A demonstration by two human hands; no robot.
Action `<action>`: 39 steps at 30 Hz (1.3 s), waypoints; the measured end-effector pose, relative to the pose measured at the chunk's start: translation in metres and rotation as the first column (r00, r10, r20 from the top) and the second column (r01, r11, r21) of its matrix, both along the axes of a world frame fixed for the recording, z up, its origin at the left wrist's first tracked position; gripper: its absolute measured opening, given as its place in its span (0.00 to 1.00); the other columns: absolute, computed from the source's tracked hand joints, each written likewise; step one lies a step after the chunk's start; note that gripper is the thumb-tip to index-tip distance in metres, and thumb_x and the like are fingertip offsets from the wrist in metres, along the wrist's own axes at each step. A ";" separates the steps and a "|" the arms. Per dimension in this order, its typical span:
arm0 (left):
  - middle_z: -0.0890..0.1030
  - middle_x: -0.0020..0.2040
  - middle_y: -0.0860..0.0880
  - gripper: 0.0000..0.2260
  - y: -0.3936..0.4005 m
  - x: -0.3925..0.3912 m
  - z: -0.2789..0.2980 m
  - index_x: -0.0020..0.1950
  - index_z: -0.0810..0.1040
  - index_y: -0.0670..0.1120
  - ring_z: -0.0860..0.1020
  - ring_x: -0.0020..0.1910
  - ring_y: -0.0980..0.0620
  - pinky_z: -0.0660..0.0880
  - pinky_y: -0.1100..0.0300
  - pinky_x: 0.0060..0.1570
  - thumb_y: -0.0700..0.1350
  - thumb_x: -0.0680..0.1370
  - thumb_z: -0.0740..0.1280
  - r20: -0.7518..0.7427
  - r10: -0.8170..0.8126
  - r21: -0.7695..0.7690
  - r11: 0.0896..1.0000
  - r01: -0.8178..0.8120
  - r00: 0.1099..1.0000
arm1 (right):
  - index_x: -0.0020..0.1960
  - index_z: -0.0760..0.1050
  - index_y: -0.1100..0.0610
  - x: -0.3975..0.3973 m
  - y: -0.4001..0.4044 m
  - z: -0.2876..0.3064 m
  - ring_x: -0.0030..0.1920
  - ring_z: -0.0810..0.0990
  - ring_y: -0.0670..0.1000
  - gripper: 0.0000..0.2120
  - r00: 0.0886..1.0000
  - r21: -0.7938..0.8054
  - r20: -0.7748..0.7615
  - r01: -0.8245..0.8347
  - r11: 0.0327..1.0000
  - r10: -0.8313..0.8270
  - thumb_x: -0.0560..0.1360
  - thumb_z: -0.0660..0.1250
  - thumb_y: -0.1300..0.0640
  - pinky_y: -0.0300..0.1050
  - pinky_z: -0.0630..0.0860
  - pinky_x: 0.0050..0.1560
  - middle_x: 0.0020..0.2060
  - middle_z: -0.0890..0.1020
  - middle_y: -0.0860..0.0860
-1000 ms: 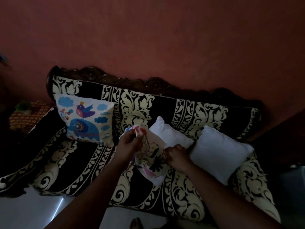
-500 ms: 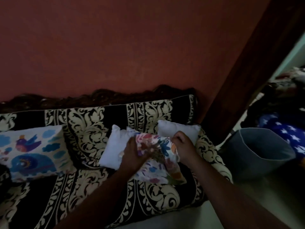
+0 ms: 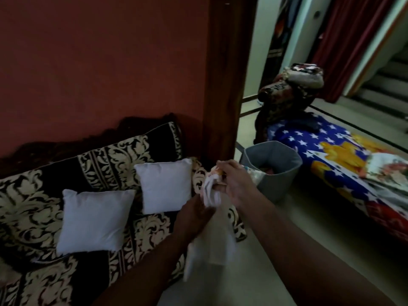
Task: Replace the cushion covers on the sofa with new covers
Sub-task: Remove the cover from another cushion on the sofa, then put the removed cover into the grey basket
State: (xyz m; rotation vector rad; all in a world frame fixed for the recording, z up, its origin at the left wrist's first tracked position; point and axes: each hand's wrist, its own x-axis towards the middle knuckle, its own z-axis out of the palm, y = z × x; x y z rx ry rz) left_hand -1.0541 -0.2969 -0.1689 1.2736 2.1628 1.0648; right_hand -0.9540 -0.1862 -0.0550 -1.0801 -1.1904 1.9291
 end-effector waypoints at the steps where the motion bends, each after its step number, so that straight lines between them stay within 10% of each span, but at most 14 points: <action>1: 0.81 0.46 0.53 0.07 0.011 0.008 0.000 0.51 0.76 0.51 0.78 0.45 0.52 0.65 0.64 0.37 0.53 0.80 0.69 -0.036 -0.017 -0.032 0.999 0.016 0.999 | 0.49 0.75 0.60 0.019 0.012 -0.002 0.44 0.82 0.58 0.06 0.994 0.108 0.103 0.018 0.994 -0.029 0.81 0.67 0.56 0.56 0.82 0.43 0.42 0.80 0.59; 11: 0.83 0.57 0.46 0.08 0.092 -0.003 -0.003 0.59 0.79 0.52 0.81 0.54 0.43 0.74 0.55 0.49 0.47 0.82 0.64 -0.363 -0.248 -0.253 0.954 0.161 0.898 | 0.51 0.71 0.49 0.201 0.100 -0.002 0.44 0.81 0.53 0.09 0.795 0.592 0.487 0.005 0.806 -0.363 0.81 0.64 0.44 0.53 0.80 0.43 0.44 0.79 0.52; 18: 0.82 0.45 0.46 0.05 0.180 0.001 0.007 0.53 0.77 0.50 0.80 0.42 0.43 0.72 0.54 0.35 0.50 0.82 0.64 -0.490 -0.181 -0.093 0.983 0.155 0.853 | 0.47 0.71 0.39 0.282 0.143 -0.033 0.42 0.77 0.44 0.12 0.338 0.404 0.911 -0.621 0.671 -0.236 0.72 0.73 0.39 0.41 0.72 0.36 0.42 0.75 0.39; 24: 0.81 0.42 0.50 0.08 0.263 -0.009 -0.009 0.44 0.81 0.52 0.79 0.40 0.48 0.67 0.57 0.35 0.55 0.79 0.70 -0.599 -0.384 -0.267 0.923 0.277 0.703 | 0.44 0.78 0.46 0.313 0.203 -0.078 0.40 0.76 0.45 0.07 0.111 0.312 0.949 -0.457 0.833 -0.295 0.77 0.69 0.44 0.49 0.79 0.41 0.42 0.78 0.44; 29: 0.79 0.41 0.51 0.04 0.331 -0.007 -0.037 0.47 0.78 0.49 0.77 0.42 0.49 0.71 0.56 0.36 0.45 0.82 0.68 -0.065 -0.379 -0.207 0.910 0.359 0.923 | 0.41 0.78 0.48 0.315 0.253 -0.090 0.36 0.82 0.52 0.07 0.243 0.298 0.931 -0.071 0.952 -0.273 0.76 0.72 0.49 0.54 0.83 0.35 0.37 0.81 0.50; 35: 0.84 0.45 0.46 0.08 0.400 0.029 -0.051 0.49 0.84 0.46 0.81 0.46 0.46 0.78 0.53 0.46 0.48 0.77 0.68 0.272 -0.151 -0.136 0.972 0.193 0.950 | 0.50 0.80 0.58 0.297 0.298 -0.094 0.47 0.83 0.61 0.09 0.599 0.018 0.757 0.382 0.924 -0.262 0.80 0.67 0.53 0.53 0.85 0.37 0.49 0.81 0.60; 39: 0.82 0.43 0.46 0.09 0.417 0.087 -0.044 0.46 0.80 0.49 0.81 0.44 0.41 0.78 0.50 0.42 0.51 0.78 0.64 0.376 -0.113 -0.133 0.976 0.174 0.920 | 0.46 0.80 0.52 0.262 0.313 -0.112 0.45 0.85 0.63 0.06 0.624 0.080 0.660 0.494 0.866 -0.418 0.75 0.68 0.50 0.68 0.83 0.38 0.45 0.83 0.60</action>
